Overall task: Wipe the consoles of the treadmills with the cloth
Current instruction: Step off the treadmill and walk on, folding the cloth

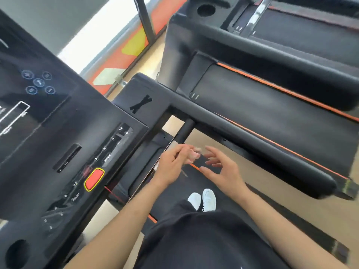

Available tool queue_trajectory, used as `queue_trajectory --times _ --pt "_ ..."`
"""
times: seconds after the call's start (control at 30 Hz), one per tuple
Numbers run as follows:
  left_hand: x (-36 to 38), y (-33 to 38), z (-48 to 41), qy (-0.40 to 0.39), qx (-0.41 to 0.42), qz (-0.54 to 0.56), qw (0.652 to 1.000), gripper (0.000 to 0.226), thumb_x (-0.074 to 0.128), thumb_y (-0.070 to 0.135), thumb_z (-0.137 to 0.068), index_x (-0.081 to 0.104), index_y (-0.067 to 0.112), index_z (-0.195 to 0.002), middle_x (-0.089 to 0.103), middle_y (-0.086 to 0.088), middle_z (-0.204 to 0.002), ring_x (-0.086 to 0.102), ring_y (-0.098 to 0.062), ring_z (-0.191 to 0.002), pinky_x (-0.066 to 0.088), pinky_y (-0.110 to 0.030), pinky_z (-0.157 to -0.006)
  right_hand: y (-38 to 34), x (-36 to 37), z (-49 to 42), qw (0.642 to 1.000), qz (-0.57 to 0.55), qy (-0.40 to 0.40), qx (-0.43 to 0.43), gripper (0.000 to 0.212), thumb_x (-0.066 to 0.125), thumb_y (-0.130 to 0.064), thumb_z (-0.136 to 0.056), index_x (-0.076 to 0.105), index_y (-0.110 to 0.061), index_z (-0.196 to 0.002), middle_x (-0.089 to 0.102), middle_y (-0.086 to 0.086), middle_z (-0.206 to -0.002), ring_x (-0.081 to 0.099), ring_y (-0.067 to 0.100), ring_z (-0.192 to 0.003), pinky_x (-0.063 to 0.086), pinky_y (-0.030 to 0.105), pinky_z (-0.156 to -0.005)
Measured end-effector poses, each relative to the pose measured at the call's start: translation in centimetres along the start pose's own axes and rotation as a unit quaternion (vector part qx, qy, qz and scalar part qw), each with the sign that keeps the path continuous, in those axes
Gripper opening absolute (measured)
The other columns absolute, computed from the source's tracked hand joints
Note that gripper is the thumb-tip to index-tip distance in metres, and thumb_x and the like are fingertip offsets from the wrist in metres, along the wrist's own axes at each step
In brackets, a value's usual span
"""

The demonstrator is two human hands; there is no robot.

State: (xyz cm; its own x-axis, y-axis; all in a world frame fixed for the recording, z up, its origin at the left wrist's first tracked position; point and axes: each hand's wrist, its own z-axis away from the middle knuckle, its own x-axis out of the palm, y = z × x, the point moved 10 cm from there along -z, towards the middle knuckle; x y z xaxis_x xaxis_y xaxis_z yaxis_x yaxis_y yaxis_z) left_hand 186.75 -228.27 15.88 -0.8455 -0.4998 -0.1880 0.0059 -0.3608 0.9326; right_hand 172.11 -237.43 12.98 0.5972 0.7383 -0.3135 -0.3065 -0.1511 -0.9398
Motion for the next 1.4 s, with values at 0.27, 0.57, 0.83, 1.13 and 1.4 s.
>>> queue_trajectory --times 0.27,0.57,0.83,1.13,1.4 --pt "10.1 -3.2 0.3 -0.262 -0.033 -0.043 0.964 0.032 0.044 0.043 -0.104 0.074 0.034 -0.112 0.074 0.004 -0.110 0.070 -0.023 -0.104 0.061 -0.050 -0.076 -0.8 -4.4 6.9 0.981 0.064 0.182 0.032 0.024 0.081 -0.009 -0.084 0.079 -0.014 -0.108 0.063 0.000 -0.103 0.061 -0.001 -0.099 0.047 0.010 -0.085" --pt "21.2 -4.9 4.8 -0.496 -0.025 -0.154 0.854 0.056 0.076 0.047 -0.078 0.064 0.033 -0.131 0.071 0.013 -0.122 0.067 -0.002 -0.111 0.053 -0.018 -0.090 5.4 -11.9 21.8 0.872 -0.082 0.419 0.240 0.025 0.069 -0.018 -0.096 0.067 0.000 -0.080 0.070 0.014 -0.079 0.062 0.010 -0.070 0.048 0.022 -0.069" --pt "35.4 -1.6 12.7 -0.606 0.124 -0.211 0.757 0.013 0.072 0.022 -0.089 0.069 0.029 -0.100 0.072 0.007 -0.094 0.068 -0.013 -0.083 0.053 -0.031 -0.069 10.9 -17.0 38.9 0.746 -0.173 0.584 0.270 0.030 0.064 -0.025 -0.099 0.068 -0.008 -0.074 0.072 0.012 -0.079 0.068 0.024 -0.077 0.059 0.047 -0.085" --pt "55.2 0.0 28.4 -0.696 0.216 -0.245 0.640 0.012 0.067 0.023 -0.101 0.072 0.031 -0.093 0.072 0.021 -0.092 0.063 0.002 -0.086 0.046 -0.023 -0.082 18.7 -20.6 59.9 0.616 -0.264 0.692 0.269 0.014 0.065 -0.014 -0.099 0.073 -0.008 -0.089 0.077 0.009 -0.084 0.074 0.028 -0.084 0.061 0.040 -0.078" --pt "71.2 -2.2 42.2 -0.702 0.300 -0.344 0.547 0.011 0.063 0.030 -0.101 0.072 0.033 -0.096 0.073 0.015 -0.095 0.065 -0.003 -0.094 0.050 -0.025 -0.080 22.3 -22.3 76.6 0.485 -0.314 0.769 0.273 0.011 0.070 -0.011 -0.095 0.075 -0.010 -0.085 0.077 0.004 -0.081 0.075 0.021 -0.082 0.062 0.033 -0.073"
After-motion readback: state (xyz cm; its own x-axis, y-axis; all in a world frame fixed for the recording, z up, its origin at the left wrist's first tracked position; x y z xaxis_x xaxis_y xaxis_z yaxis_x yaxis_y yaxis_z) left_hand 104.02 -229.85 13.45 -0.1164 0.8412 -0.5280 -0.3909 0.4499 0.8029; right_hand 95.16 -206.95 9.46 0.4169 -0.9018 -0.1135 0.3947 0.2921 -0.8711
